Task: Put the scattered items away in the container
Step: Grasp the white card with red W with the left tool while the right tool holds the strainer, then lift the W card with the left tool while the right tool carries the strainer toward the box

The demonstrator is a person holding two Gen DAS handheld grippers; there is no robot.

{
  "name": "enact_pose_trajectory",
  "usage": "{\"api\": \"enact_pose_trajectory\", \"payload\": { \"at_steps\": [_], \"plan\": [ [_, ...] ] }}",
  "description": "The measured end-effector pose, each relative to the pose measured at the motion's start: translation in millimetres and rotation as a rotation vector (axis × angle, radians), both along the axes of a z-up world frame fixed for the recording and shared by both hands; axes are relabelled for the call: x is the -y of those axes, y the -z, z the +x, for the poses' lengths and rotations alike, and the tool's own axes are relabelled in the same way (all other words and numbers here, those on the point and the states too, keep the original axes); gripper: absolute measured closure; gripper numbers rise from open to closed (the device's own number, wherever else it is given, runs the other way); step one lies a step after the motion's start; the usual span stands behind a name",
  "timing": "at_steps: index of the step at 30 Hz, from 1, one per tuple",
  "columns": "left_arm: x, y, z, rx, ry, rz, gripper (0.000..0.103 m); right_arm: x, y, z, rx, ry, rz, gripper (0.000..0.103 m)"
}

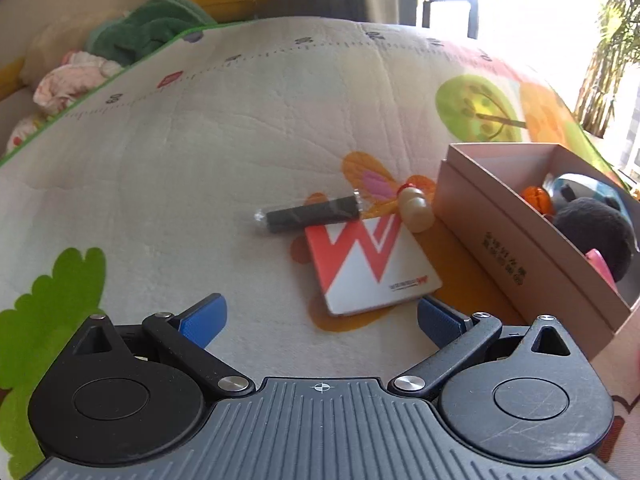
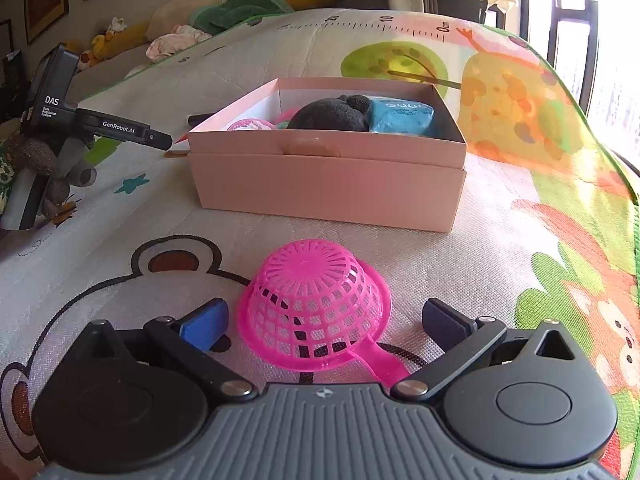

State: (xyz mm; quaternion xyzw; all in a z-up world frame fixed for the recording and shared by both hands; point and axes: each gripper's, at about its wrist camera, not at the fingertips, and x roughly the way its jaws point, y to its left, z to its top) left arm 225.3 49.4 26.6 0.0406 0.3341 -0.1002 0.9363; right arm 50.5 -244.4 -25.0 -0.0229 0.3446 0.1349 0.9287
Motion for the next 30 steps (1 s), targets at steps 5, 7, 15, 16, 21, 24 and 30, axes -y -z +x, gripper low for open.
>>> {"api": "enact_pose_trajectory", "payload": {
  "at_steps": [5, 7, 15, 16, 21, 24, 30],
  "plan": [
    [33.3, 15.1, 25.9, -0.029, -0.019, 0.063, 0.000, -0.5, 0.2, 0.0, 0.000, -0.002, -0.003, 0.000],
    [36.5, 20.9, 38.5, -0.047, -0.048, 0.046, 0.000, -0.2, 0.2, -0.1, 0.001, -0.003, -0.001, 0.000],
    [40.1, 19.9, 58.0, -0.062, -0.136, 0.016, 0.003, 0.3, 0.7, -0.6, 0.004, -0.004, 0.005, 0.000],
    [38.8, 18.7, 54.9, -0.051, -0.129, 0.021, 0.012, 0.2, 0.7, -0.6, 0.004, -0.004, 0.005, 0.000],
    [25.1, 12.6, 30.2, -0.062, -0.104, 0.014, 0.017, -0.7, 0.4, -0.6, 0.003, -0.003, -0.001, 0.000],
    [23.0, 11.5, 0.3, -0.068, -0.075, 0.022, 0.017, 3.0, -3.0, 0.6, -0.001, 0.006, 0.019, 0.000],
    [37.0, 8.2, -88.8, -0.076, 0.071, 0.017, 0.016, 19.2, -29.9, 8.3, 0.099, 0.073, 0.044, 0.000]
  ]
}}
